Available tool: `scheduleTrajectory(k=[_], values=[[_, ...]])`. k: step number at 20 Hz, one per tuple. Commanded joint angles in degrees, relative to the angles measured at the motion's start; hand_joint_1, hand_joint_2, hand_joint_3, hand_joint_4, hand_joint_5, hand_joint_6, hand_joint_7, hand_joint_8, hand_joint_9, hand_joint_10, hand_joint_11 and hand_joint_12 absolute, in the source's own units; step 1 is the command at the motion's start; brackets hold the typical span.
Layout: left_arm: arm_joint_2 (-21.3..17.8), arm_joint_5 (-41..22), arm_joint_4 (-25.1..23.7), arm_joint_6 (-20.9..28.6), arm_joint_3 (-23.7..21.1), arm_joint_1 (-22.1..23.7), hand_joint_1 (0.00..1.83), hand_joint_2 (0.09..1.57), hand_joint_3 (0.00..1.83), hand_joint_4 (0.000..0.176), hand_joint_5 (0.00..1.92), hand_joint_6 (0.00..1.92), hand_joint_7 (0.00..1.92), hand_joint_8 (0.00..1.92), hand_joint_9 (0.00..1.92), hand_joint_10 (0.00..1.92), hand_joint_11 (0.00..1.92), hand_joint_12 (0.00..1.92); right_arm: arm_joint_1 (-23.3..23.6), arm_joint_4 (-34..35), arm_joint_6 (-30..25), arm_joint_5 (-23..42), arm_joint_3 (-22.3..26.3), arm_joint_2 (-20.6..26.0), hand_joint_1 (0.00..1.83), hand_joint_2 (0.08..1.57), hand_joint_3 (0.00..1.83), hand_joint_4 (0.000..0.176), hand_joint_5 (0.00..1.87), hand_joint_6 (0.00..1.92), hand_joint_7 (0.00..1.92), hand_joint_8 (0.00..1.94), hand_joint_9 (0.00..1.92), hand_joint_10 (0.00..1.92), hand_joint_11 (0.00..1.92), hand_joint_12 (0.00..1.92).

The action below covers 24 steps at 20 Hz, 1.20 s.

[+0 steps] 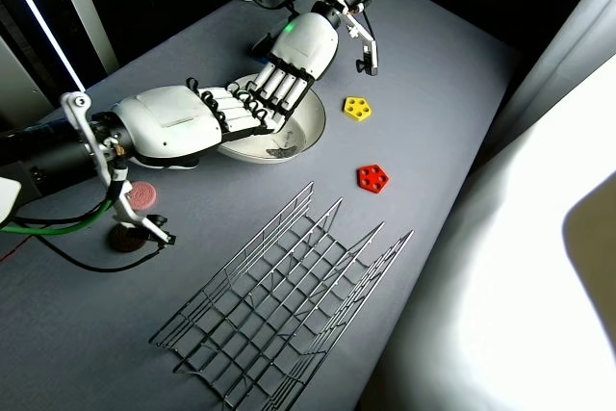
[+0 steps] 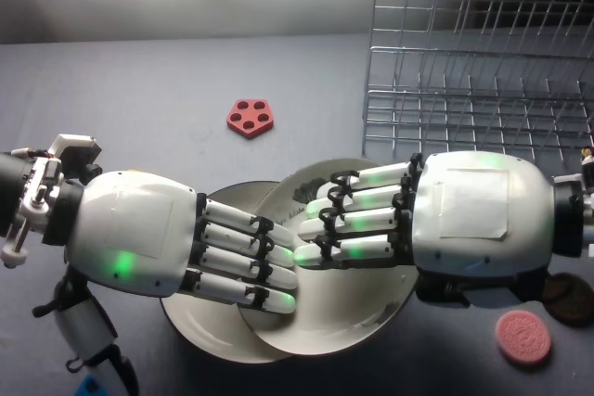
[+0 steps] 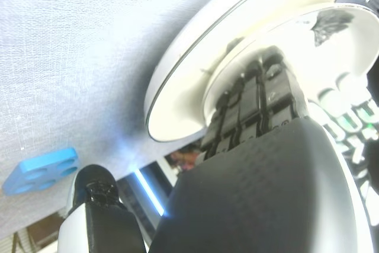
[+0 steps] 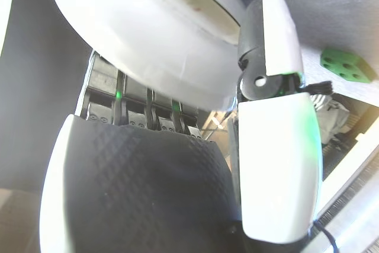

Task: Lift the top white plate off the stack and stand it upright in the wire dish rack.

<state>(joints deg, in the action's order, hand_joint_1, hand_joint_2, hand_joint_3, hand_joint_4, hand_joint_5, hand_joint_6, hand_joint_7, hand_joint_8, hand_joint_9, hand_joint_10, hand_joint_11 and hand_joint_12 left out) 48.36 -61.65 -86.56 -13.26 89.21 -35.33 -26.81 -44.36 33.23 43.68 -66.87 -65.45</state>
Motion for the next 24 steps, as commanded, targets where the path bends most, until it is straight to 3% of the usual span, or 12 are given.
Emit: scheduleTrajectory(k=[1,5,9,10,11,12,13,14,21,24], values=[[0.6,-0.2,-0.2,0.0,-0.2,0.6,0.12,0.84,0.0,0.0,0.0,0.0,0.0,0.0,0.01,0.0,0.05,0.07,0.5,2.2,0.3,5.3,0.4,0.2,1.36,1.03,0.0,0.0,0.37,0.0,0.38,0.0,0.42,0.01,0.34,0.36],[0.7,-0.1,-0.2,0.1,-0.2,0.6,0.15,0.84,0.0,0.0,0.01,0.0,0.02,0.0,0.02,0.0,0.05,0.07,0.5,2.4,0.8,4.9,0.8,-0.3,1.46,1.08,0.0,0.0,0.59,0.01,0.59,0.01,0.63,0.01,0.53,0.44],[0.7,0.0,-0.2,0.1,-0.1,0.6,0.16,0.84,0.0,0.0,0.0,0.0,0.01,0.0,0.01,0.0,0.03,0.06,0.6,2.4,0.9,4.9,1.4,0.1,1.39,1.14,0.0,0.0,0.81,0.0,0.82,0.0,0.84,0.01,0.75,0.42],[0.7,0.0,-0.2,0.1,-0.1,0.6,0.17,0.84,0.0,0.0,0.02,0.01,0.02,0.01,0.03,0.01,0.04,0.07,0.7,2.4,0.9,4.9,1.5,0.2,1.74,1.02,0.05,0.0,0.86,0.01,0.88,0.01,0.91,0.01,0.79,1.17],[0.7,0.0,-0.2,0.1,-0.1,0.6,0.17,0.84,0.0,0.0,0.01,0.0,0.02,0.01,0.02,0.01,0.03,0.06,0.8,2.5,0.9,4.9,1.6,0.4,1.55,1.05,0.02,0.0,0.89,0.78,1.1,0.39,1.05,0.65,0.93,1.35],[0.7,0.0,-0.2,0.1,-0.1,0.6,0.16,0.85,0.0,0.0,0.0,0.0,0.02,0.0,0.01,0.0,0.01,0.05,0.8,2.7,0.9,4.9,1.8,0.5,1.51,1.07,0.0,0.0,0.88,0.95,1.1,0.58,1.08,0.78,0.94,1.42],[0.7,0.0,-0.2,0.1,-0.1,0.6,0.15,0.85,0.0,0.0,0.0,0.0,0.02,0.0,0.02,0.0,0.02,0.05,0.8,2.9,0.9,4.9,1.9,0.7,1.5,1.06,0.0,0.0,0.89,0.98,1.09,0.64,1.12,0.74,0.96,1.39],[0.7,0.0,-0.2,0.1,-0.1,0.6,0.14,0.85,0.0,0.0,0.01,0.0,0.02,0.0,0.02,0.0,0.02,0.05,0.8,2.9,0.9,4.9,2.1,0.9,1.5,1.08,0.0,0.0,0.88,1.02,1.03,0.75,1.04,0.84,0.94,1.41],[-0.5,-0.7,3.4,1.4,1.5,3.0,0.14,0.85,0.0,0.0,0.01,0.0,0.03,0.0,0.03,0.0,0.04,0.07,2.8,2.9,0.6,5.0,4.5,2.6,1.5,1.06,0.0,0.0,0.95,0.97,1.08,0.63,1.07,0.78,0.97,1.36],[-1.7,-1.4,4.8,2.1,2.4,4.2,0.14,0.86,0.0,0.0,0.0,0.0,0.0,0.0,0.01,0.0,0.03,0.06,4.6,2.7,-1.1,5.0,5.5,2.7,1.49,1.07,0.0,0.0,0.92,1.03,1.05,0.67,1.03,0.82,0.96,1.38]])
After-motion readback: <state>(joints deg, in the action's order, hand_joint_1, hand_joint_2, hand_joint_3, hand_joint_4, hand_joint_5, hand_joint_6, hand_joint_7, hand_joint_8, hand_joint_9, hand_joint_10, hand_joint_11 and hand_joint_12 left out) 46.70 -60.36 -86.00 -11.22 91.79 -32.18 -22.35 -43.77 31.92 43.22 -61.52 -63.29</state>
